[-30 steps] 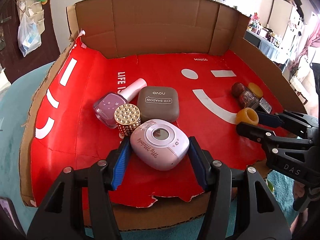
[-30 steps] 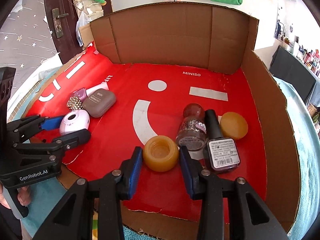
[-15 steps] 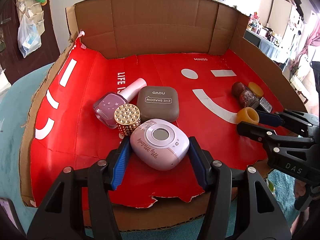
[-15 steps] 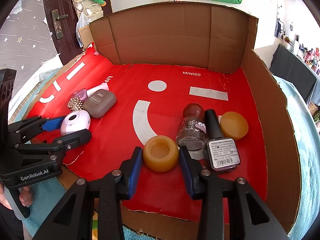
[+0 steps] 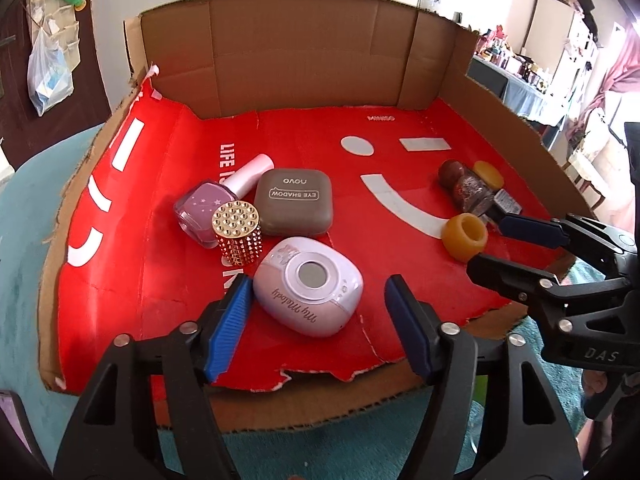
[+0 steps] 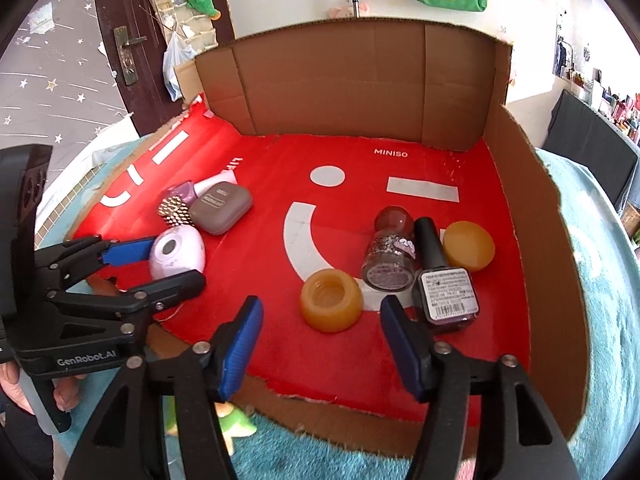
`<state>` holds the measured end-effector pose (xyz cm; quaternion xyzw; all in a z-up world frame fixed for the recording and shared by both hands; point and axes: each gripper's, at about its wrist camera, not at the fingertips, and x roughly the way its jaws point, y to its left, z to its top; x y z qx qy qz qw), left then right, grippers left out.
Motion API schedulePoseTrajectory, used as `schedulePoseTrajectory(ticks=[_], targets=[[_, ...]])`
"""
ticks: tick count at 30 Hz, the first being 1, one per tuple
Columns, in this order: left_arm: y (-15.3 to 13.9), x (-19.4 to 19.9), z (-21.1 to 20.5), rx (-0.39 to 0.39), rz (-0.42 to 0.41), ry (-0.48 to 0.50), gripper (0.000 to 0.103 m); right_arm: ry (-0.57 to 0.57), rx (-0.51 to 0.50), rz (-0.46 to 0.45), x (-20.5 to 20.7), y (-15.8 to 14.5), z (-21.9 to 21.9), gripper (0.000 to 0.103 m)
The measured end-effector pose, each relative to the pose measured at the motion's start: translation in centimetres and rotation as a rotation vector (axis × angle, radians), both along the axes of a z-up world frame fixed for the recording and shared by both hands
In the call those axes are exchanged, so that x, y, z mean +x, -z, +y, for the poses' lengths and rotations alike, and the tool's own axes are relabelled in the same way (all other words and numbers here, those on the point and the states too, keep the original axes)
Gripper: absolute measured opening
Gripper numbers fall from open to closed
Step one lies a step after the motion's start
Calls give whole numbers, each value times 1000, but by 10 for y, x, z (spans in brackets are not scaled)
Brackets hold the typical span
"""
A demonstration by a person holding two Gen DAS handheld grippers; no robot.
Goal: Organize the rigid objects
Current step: 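Open both tools to release the pink case and orange ring in the box, then withdraw both open tools from the box toward the toy and clear cup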
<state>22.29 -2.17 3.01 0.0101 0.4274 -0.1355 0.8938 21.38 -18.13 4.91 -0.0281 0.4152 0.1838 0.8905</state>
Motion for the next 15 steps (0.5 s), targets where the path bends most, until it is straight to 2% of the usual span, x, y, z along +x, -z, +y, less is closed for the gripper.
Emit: schedulePoseTrajectory(ticks=[4, 8, 12, 15], targets=[[-8, -9, 0, -3, -27, 0, 80, -8, 10, -26, -11, -9, -3, 71], [-12, -18, 0, -6, -35, 3, 83, -17, 23, -59, -25, -20, -5, 76], [-16, -29, 2, -11, -51, 1, 96, -25, 44, -85, -37, -29, -8, 82], [-21, -38, 3, -11, -75, 0, 97, -32, 68, -96, -46, -34, -10, 87]])
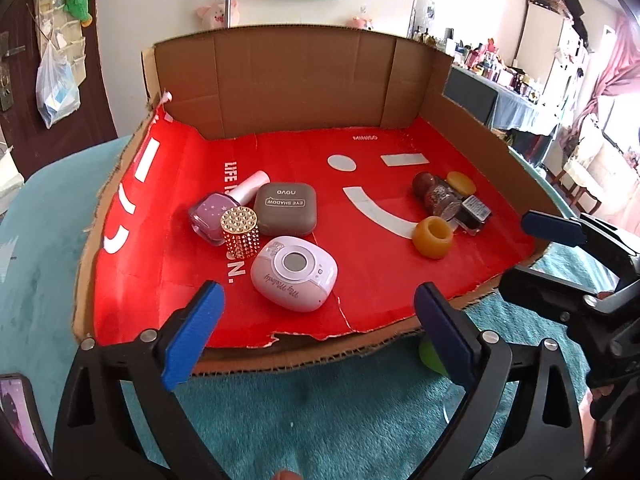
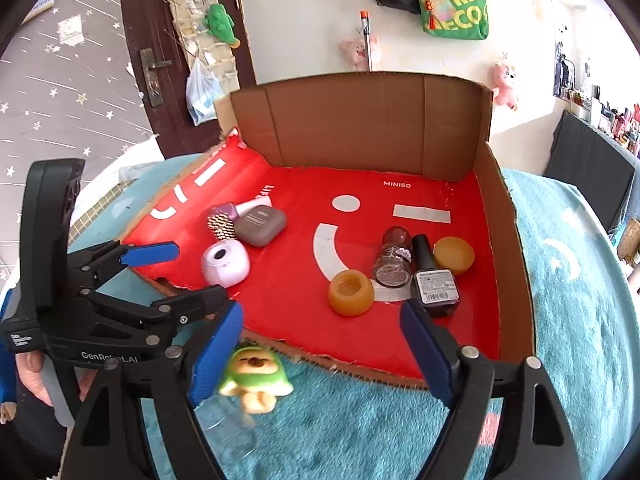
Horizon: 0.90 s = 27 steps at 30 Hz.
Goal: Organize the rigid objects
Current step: 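Withdraw both open tools from the box toward the toy and clear cup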
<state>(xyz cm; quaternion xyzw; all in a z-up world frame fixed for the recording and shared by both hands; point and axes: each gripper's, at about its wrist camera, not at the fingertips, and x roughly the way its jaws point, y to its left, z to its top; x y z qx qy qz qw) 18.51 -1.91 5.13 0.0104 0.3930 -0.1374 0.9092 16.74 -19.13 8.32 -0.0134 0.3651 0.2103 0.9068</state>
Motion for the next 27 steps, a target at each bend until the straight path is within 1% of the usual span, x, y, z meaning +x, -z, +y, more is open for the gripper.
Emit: schedulePoseTrajectory(ticks=[4, 9, 17, 22, 27], targets=[[-4, -8, 2, -13, -13, -3, 102, -8, 21, -21, -11, -5, -2, 93], [-9, -17, 8, -39, -25, -18, 103, -5, 25, -52, -23, -10, -3, 100], [-11, -34, 16, -90, -25, -27, 103, 12, 41, -61, -37, -8, -9, 103], [-10, -47, 18, -100, -29, -34, 103, 21, 57, -52, -43, -5, -14, 103], [-6, -60, 18, -113, -16, -34, 103, 37, 69, -42, -46, 0, -20, 103]])
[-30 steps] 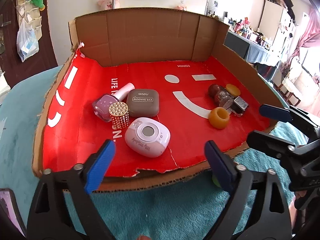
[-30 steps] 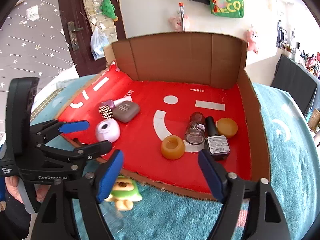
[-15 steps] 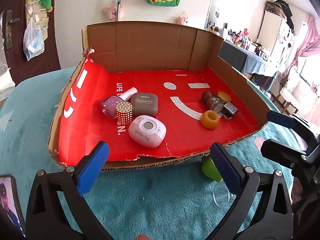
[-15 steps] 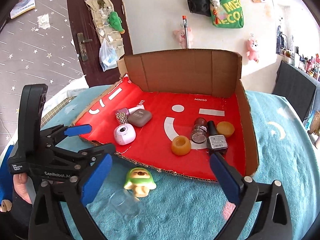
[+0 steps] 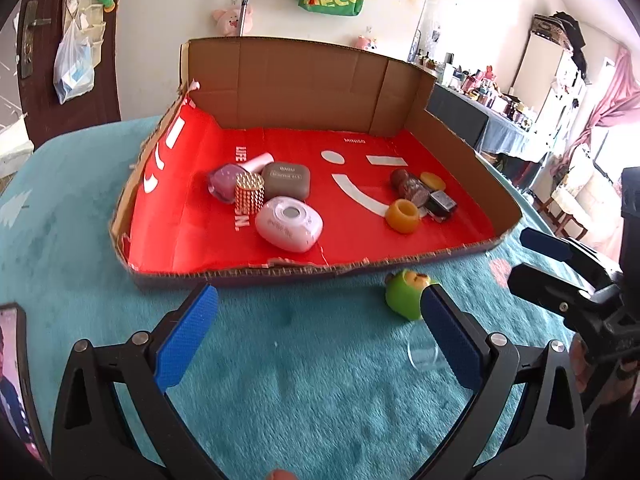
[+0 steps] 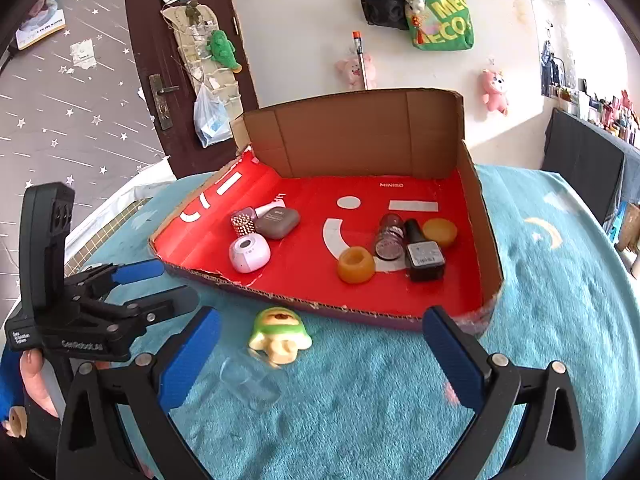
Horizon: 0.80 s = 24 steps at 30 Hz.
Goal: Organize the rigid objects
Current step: 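Withdraw both open tools from the box toward the toy and clear cup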
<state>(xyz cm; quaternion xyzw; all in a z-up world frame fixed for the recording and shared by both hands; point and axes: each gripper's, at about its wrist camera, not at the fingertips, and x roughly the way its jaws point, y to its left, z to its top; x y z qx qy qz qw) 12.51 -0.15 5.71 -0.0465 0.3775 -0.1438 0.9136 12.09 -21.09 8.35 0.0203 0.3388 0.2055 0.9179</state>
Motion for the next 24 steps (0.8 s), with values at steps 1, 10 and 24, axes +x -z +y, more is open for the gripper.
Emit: schedulePoseTrajectory(ticks=[1, 10, 24], targets=[[1, -1, 0, -5, 4, 1, 103, 4, 1, 3, 0, 1, -1, 103], [9, -16, -21, -24, 35, 57, 103, 67, -26, 29, -3, 15, -16, 103], [35, -12, -58, 53, 92, 106, 103, 145, -11, 72, 4, 31, -44, 103]])
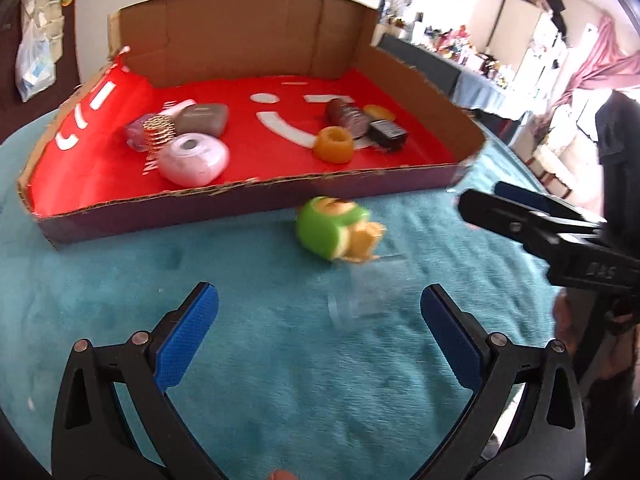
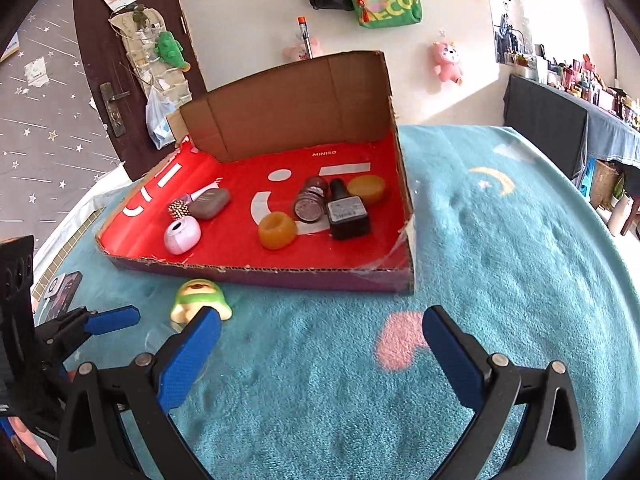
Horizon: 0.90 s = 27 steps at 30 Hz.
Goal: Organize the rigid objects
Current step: 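Withdraw both open tools from the box toward the toy and clear cup, then grasp the clear plastic cup with the left tool while the right tool grasps the green toy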
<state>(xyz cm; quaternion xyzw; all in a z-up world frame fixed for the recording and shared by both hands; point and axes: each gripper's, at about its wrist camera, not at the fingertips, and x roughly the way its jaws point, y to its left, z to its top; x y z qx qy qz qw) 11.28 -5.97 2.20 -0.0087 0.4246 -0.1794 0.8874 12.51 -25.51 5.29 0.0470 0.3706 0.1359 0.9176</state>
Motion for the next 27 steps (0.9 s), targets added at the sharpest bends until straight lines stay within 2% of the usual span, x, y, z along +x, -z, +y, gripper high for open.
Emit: schedulePoseTrajectory(ticks=[4, 8, 12, 15, 21, 27], targets=[[-1, -1, 27, -16, 4, -46, 103, -18, 3, 11, 1, 4, 7, 103], [-1, -7, 69, 38, -5, -148, 103, -62, 12, 31, 4, 10, 24, 103], [4, -14, 104, -27, 33, -198, 103, -112, 25, 51, 8, 16, 44, 103], [5, -20, 98, -45, 35, -159, 103, -123, 24, 57, 12, 17, 55, 103], [7, -21, 53, -11, 14, -23, 103, -139, 24, 72, 19, 16, 64, 101], [6, -9, 42, -3, 6, -6, 99, -166, 66, 120, 31, 20, 68, 92]])
